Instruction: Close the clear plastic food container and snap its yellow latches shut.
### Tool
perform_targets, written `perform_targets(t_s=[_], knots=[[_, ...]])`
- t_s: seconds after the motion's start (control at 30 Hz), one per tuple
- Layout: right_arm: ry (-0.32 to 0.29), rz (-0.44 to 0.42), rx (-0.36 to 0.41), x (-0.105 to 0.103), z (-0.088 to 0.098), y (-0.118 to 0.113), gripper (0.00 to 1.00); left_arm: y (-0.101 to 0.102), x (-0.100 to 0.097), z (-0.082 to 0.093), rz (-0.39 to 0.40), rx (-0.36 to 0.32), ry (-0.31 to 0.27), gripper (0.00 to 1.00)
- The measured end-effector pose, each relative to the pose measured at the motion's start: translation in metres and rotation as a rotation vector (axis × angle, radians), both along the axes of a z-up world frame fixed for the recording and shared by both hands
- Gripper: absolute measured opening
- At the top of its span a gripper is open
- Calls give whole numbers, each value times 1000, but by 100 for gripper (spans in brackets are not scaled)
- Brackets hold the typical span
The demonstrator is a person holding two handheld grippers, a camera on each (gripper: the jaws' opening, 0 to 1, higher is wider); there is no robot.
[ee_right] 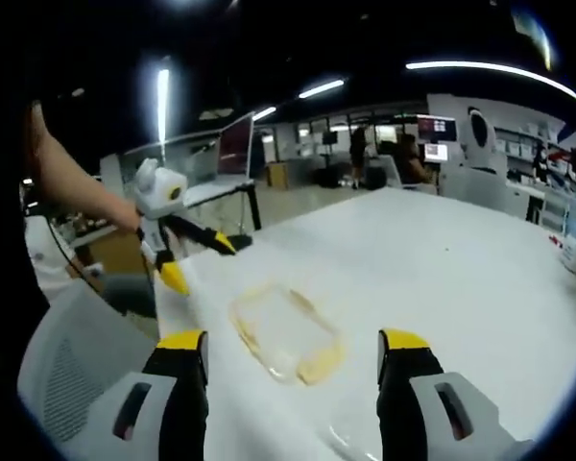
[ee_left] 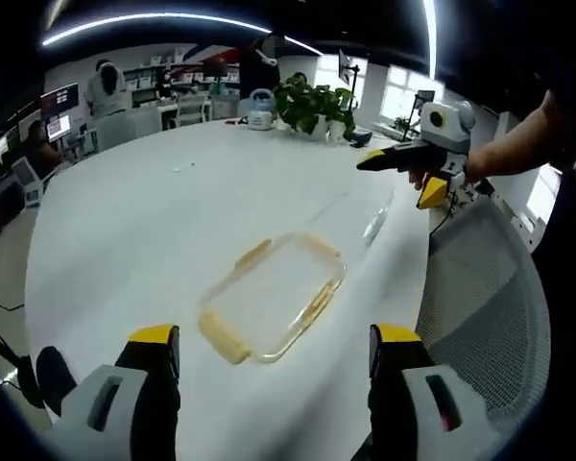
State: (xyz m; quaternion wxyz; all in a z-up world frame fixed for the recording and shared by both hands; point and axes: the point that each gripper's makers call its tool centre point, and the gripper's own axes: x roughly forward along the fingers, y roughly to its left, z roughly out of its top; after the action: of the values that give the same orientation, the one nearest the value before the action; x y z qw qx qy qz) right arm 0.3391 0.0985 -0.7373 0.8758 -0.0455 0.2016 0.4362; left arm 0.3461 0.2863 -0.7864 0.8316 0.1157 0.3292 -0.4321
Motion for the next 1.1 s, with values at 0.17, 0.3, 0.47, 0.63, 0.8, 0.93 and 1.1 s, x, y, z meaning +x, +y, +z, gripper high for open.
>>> perform_targets(t_s=[0.17,0.3,0.47,0.63,0.8,0.93,1.1], knots=[[0,30,-37,4,-5,4,72,2,2,-5,-34,23,6,82],[-4,63,-65,9,-9,7,72,2,3,-10,-75,50,11,81],[-8,94,-94,12,-13,11,71,6,5,-19,-128,91,24,81],[-1,135,-136,15,-21,14,71,6,10,-22,-167,106,30,81],[14,163,-164,16,-27,17,70,7,15,-25,-194,127,37,81],[21,171,-176,17,-32,17,69,8,16,-28,-226,153,36,81],[26,191,-196,16,-36,19,69,10,19,-33,-245,169,42,80]])
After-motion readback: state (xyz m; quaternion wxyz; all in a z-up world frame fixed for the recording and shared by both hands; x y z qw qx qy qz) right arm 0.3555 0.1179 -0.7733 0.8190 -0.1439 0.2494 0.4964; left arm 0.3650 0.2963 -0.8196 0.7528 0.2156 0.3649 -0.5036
